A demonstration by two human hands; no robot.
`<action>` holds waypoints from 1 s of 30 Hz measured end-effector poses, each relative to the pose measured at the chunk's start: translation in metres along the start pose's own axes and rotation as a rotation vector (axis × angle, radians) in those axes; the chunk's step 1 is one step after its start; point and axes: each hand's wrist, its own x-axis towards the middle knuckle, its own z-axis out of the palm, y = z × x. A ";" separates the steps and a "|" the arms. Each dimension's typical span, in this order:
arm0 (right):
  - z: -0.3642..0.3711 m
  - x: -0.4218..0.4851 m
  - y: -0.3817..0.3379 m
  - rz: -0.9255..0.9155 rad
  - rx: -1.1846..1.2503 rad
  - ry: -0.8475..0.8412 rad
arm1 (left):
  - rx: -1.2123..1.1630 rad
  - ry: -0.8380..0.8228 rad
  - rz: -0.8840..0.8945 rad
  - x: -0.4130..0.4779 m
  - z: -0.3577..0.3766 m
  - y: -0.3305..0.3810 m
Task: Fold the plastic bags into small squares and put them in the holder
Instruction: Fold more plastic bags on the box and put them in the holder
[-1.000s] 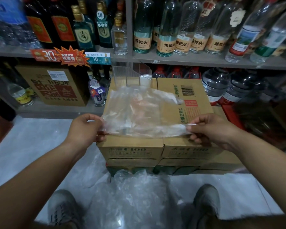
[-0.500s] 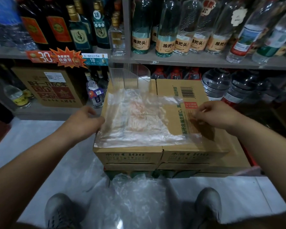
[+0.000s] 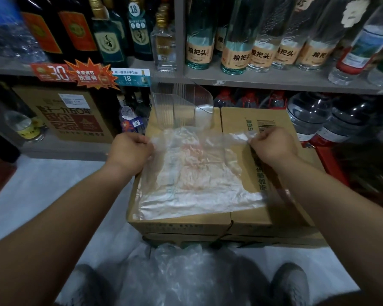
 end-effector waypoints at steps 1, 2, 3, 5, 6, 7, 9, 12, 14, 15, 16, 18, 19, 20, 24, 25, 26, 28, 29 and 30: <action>-0.001 0.002 0.001 0.006 0.010 -0.012 | -0.017 -0.005 0.000 -0.001 0.000 0.000; -0.001 0.004 0.001 0.013 0.025 -0.021 | -0.028 -0.004 -0.002 -0.001 0.000 -0.001; -0.002 0.006 0.002 0.021 0.045 -0.029 | -0.037 -0.007 -0.005 -0.001 -0.001 -0.001; -0.004 0.009 0.003 0.042 0.099 -0.037 | -0.061 -0.019 -0.019 0.001 -0.003 -0.002; -0.005 0.010 0.005 0.048 0.119 -0.038 | -0.080 -0.021 -0.036 0.002 -0.004 -0.002; -0.007 0.011 0.006 0.054 0.134 -0.036 | -0.098 -0.019 -0.059 0.003 -0.005 -0.003; -0.011 0.013 0.010 0.074 0.154 -0.026 | -0.138 -0.002 -0.118 0.005 -0.008 -0.004; -0.013 0.011 0.018 0.078 0.113 0.006 | -0.186 0.008 -0.122 0.003 -0.007 -0.008; -0.011 0.009 0.021 0.035 -0.005 0.016 | -0.160 0.010 -0.073 0.003 -0.003 -0.011; -0.011 0.008 0.022 0.016 -0.050 0.022 | -0.159 0.011 -0.061 0.003 -0.002 -0.011; -0.011 0.008 0.021 0.009 -0.066 0.036 | -0.162 0.010 -0.061 0.004 -0.002 -0.010; -0.014 0.003 0.015 -0.009 -0.050 0.091 | -0.093 0.020 -0.055 0.002 -0.003 -0.004; -0.015 -0.003 0.009 -0.068 -0.063 0.131 | 0.029 0.030 0.001 -0.002 -0.004 -0.001; -0.014 -0.012 0.002 -0.150 -0.086 0.153 | 0.182 0.045 0.104 -0.007 -0.005 0.000; 0.005 -0.067 -0.029 -0.536 -0.198 -0.092 | 0.660 -0.080 0.557 -0.036 0.003 -0.007; 0.014 -0.074 -0.033 -0.597 -0.236 -0.181 | 0.738 -0.144 0.565 -0.038 0.008 -0.011; 0.022 -0.077 -0.036 -0.630 -0.278 -0.257 | 0.805 -0.203 0.534 -0.037 0.013 -0.017; 0.033 -0.073 -0.036 -0.632 -0.358 -0.378 | 0.905 -0.277 0.453 -0.035 0.018 -0.026; 0.035 -0.069 -0.033 -0.618 -0.389 -0.416 | 0.924 -0.292 0.440 -0.033 0.019 -0.029; 0.036 -0.064 -0.027 -0.605 -0.416 -0.439 | 0.931 -0.301 0.438 -0.031 0.018 -0.031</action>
